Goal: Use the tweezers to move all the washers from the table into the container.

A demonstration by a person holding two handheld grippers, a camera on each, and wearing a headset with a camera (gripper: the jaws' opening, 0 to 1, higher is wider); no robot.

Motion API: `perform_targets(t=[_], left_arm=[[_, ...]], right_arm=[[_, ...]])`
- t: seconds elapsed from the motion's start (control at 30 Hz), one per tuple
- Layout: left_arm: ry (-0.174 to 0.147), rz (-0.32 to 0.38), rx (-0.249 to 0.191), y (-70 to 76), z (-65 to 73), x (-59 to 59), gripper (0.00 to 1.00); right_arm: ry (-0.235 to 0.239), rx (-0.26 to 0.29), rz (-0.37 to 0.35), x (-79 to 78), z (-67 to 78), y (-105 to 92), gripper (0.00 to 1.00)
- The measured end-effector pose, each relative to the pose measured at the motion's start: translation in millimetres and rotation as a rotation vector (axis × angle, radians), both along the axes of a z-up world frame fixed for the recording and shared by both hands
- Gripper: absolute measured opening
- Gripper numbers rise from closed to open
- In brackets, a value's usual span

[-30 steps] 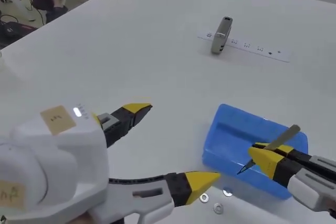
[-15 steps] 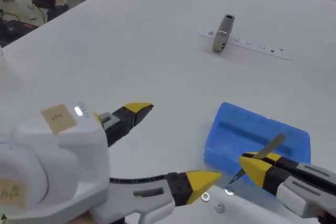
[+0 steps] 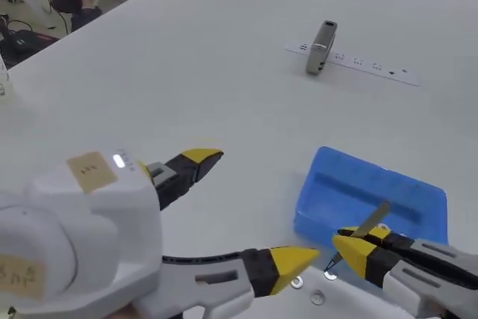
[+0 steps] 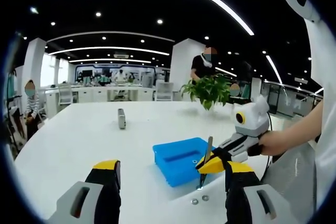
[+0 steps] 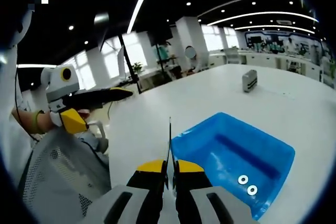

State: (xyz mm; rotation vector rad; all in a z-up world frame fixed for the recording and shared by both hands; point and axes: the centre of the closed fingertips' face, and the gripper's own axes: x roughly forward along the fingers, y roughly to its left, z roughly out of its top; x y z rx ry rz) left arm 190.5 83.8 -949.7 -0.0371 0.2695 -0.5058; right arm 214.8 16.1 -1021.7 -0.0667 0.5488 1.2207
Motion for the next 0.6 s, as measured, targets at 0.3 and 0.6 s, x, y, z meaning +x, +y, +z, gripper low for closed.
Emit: perform_targets(t=[0.3, 0.6], left_arm=[[0.004, -0.006, 0.002, -1.0, -0.7, -0.4, 0.83], [0.004, -0.007, 0.005, -1.2, -0.8, -0.5, 0.83]], right_arm=[[-0.031, -0.026, 0.009, 0.7, -5.7, -0.6, 0.04], [-0.051, -0.044, 0.026, -1.3, -9.8, -1.5, 0.04]])
